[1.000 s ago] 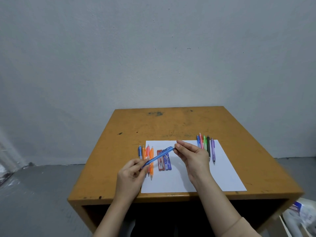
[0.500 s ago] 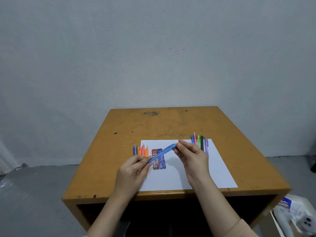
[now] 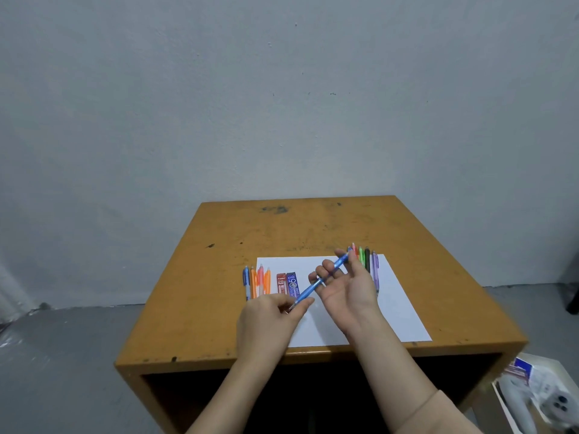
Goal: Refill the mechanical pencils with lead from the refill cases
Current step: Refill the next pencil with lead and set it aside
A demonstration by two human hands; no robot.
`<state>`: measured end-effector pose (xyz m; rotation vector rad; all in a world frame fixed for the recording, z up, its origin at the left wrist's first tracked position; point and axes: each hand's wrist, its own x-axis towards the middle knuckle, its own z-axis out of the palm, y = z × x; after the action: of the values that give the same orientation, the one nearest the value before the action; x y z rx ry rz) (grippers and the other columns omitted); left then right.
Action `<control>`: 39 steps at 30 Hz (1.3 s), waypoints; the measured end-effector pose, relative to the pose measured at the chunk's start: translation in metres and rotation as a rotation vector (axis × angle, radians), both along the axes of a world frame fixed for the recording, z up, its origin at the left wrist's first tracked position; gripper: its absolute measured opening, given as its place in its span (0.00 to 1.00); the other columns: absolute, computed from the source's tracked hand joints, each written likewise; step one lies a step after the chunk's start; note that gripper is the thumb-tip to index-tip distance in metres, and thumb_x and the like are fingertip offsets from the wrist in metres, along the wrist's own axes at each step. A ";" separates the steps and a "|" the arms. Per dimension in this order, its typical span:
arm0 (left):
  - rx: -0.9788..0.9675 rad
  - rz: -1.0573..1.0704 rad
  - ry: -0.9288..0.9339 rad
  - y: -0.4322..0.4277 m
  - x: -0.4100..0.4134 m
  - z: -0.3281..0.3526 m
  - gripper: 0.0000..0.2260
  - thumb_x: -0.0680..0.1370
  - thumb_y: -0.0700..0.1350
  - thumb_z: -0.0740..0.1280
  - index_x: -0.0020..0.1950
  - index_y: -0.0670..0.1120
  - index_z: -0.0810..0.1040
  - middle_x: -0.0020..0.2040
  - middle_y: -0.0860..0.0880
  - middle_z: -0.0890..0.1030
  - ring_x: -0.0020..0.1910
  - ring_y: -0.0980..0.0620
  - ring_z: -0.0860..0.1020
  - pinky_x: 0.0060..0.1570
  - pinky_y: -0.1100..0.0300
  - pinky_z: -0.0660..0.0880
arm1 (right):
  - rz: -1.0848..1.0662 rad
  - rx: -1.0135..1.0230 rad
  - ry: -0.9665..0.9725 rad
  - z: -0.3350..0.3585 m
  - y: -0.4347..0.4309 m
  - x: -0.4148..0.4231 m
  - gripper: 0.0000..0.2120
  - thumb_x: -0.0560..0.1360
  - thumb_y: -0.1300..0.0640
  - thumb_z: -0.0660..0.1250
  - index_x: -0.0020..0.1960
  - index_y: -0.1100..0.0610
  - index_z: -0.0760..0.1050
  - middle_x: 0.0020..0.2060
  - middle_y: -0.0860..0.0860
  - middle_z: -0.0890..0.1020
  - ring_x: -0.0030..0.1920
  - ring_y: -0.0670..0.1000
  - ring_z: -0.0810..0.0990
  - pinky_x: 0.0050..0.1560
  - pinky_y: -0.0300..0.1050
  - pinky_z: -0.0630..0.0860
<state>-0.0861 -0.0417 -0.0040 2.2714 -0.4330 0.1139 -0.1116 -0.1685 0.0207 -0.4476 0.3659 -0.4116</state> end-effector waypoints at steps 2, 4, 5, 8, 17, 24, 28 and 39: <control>-0.080 -0.030 0.134 -0.002 -0.002 0.003 0.15 0.70 0.61 0.71 0.41 0.49 0.85 0.38 0.56 0.81 0.42 0.59 0.76 0.32 0.66 0.70 | -0.003 0.048 -0.025 0.002 -0.004 0.001 0.17 0.81 0.46 0.56 0.40 0.57 0.69 0.27 0.51 0.64 0.27 0.48 0.61 0.34 0.42 0.64; -0.229 -0.088 0.301 -0.001 -0.003 0.007 0.15 0.70 0.58 0.72 0.37 0.46 0.84 0.34 0.53 0.82 0.40 0.57 0.77 0.34 0.66 0.71 | 0.011 0.079 -0.053 0.003 -0.009 0.001 0.22 0.80 0.42 0.54 0.34 0.57 0.66 0.25 0.50 0.61 0.25 0.48 0.58 0.32 0.41 0.58; -0.321 -0.105 0.388 0.000 -0.003 0.010 0.16 0.70 0.58 0.71 0.37 0.44 0.84 0.33 0.51 0.83 0.37 0.57 0.78 0.34 0.66 0.71 | 0.019 0.090 -0.070 0.003 -0.011 0.001 0.24 0.79 0.41 0.54 0.33 0.56 0.65 0.24 0.50 0.60 0.25 0.48 0.58 0.32 0.41 0.57; -0.510 -0.075 0.695 0.003 -0.002 0.022 0.25 0.76 0.61 0.62 0.39 0.40 0.85 0.37 0.44 0.84 0.33 0.54 0.79 0.34 0.63 0.70 | 0.029 0.119 -0.115 0.004 -0.014 -0.001 0.24 0.79 0.42 0.54 0.30 0.56 0.63 0.23 0.50 0.60 0.24 0.48 0.57 0.33 0.41 0.55; -0.678 -0.269 1.044 0.017 0.007 0.032 0.39 0.75 0.68 0.49 0.46 0.35 0.84 0.46 0.37 0.83 0.34 0.47 0.79 0.33 0.59 0.68 | 0.029 0.154 -0.187 0.003 -0.016 -0.007 0.21 0.78 0.48 0.53 0.29 0.56 0.61 0.24 0.50 0.59 0.25 0.48 0.58 0.32 0.42 0.57; -0.689 -0.309 1.036 0.019 0.009 0.037 0.40 0.76 0.68 0.47 0.47 0.34 0.84 0.47 0.36 0.83 0.37 0.46 0.80 0.34 0.59 0.69 | 0.035 0.129 -0.259 0.004 -0.015 -0.005 0.21 0.78 0.48 0.52 0.30 0.56 0.61 0.25 0.50 0.59 0.25 0.48 0.58 0.30 0.42 0.59; -0.694 -0.311 1.028 0.019 0.010 0.038 0.40 0.76 0.68 0.47 0.46 0.35 0.84 0.48 0.36 0.83 0.37 0.47 0.80 0.36 0.59 0.69 | 0.036 0.147 -0.274 0.002 -0.016 -0.004 0.21 0.78 0.50 0.52 0.29 0.56 0.61 0.24 0.50 0.59 0.25 0.49 0.59 0.27 0.41 0.63; -0.691 -0.317 1.030 0.020 0.007 0.040 0.39 0.76 0.66 0.48 0.47 0.34 0.84 0.48 0.36 0.83 0.36 0.47 0.80 0.35 0.59 0.69 | 0.042 0.182 -0.266 0.002 -0.016 -0.005 0.21 0.78 0.47 0.52 0.30 0.56 0.62 0.25 0.50 0.60 0.24 0.48 0.59 0.26 0.41 0.63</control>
<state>-0.0788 -0.0221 0.0359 1.3085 -0.1398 -0.8907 -0.1167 -0.1842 0.0226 -0.2187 0.1342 -0.3873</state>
